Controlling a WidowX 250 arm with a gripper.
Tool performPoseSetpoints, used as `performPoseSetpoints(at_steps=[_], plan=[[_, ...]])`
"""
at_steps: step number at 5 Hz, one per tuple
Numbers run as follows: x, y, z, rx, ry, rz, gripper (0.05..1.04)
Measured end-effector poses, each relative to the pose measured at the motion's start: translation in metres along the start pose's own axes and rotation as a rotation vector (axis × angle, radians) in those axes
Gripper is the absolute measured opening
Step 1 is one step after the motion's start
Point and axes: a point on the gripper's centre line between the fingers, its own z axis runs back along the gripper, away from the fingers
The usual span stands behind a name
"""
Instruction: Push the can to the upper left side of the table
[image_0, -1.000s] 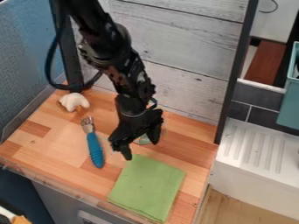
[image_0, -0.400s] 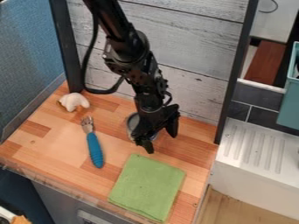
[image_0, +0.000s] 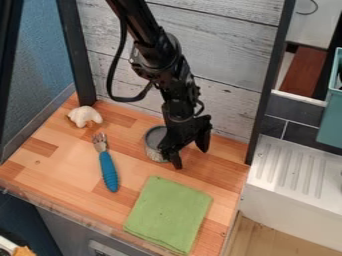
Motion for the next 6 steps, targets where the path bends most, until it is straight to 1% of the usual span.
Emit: performPoseSetpoints(at_steps=[1, 2, 3, 4, 5, 6], plan=[[0.025, 0.008, 0.001, 0.007, -0.011, 0.060, 0.999], [0.051, 0.023, 0.007, 0.035, 0.007, 0.112, 0.998], [0.066, 0.036, 0.001, 0.069, 0.016, 0.140, 0.998], [0.079, 0.047, -0.005, 0.099, 0.010, 0.161, 0.999], [0.090, 0.049, -0.002, 0.102, -0.018, 0.166, 0.999], [0.100, 0.052, 0.000, 0.099, -0.032, 0.182, 0.999]])
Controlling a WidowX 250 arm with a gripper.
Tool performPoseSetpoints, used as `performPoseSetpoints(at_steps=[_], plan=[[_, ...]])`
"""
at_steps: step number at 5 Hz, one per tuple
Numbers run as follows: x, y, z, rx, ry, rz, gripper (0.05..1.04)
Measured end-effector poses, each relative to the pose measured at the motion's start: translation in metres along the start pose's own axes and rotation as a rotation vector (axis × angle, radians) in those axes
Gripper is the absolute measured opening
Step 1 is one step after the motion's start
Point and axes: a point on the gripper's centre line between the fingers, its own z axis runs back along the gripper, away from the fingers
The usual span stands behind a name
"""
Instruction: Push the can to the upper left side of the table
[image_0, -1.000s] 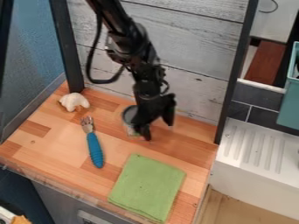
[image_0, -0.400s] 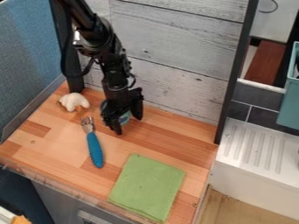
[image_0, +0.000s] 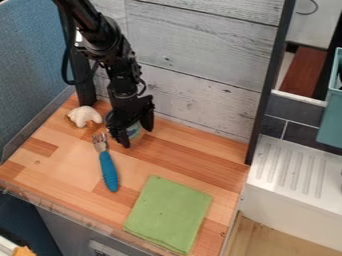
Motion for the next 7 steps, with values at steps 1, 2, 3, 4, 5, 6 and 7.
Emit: performPoseSetpoints(at_steps=[1, 2, 3, 4, 5, 6, 7], plan=[[0.004, 0.002, 0.000, -0.005, 0.004, 0.007, 0.999], [-0.003, 0.002, -0.002, -0.010, 0.025, -0.003, 0.999], [-0.020, 0.004, -0.006, -0.009, 0.059, -0.042, 0.999], [-0.026, 0.002, 0.005, -0.038, 0.068, -0.069, 0.999], [-0.030, 0.000, 0.023, -0.074, 0.073, -0.081, 0.999], [-0.030, 0.001, 0.044, -0.093, 0.064, -0.107, 0.999], [-0.026, 0.007, 0.063, -0.073, 0.006, -0.113, 0.999]])
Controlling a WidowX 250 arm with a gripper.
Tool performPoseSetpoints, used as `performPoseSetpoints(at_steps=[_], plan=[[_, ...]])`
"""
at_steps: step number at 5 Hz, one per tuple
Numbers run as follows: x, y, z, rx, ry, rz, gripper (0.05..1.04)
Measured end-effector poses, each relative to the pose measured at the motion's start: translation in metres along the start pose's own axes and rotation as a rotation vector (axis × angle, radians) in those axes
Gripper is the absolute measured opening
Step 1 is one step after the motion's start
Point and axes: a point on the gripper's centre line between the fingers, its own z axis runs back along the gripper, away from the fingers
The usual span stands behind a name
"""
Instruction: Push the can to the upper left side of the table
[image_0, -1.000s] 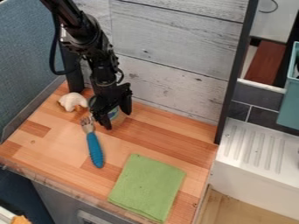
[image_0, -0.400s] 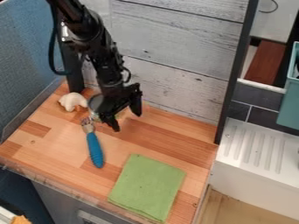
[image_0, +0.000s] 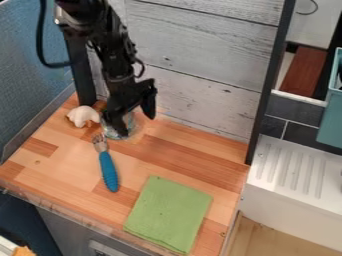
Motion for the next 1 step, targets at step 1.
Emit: performPoseSetpoints(at_steps=[1], plan=[[-0.0018, -0.0018, 0.0003, 0.000, -0.001, -0.004, 0.999]])
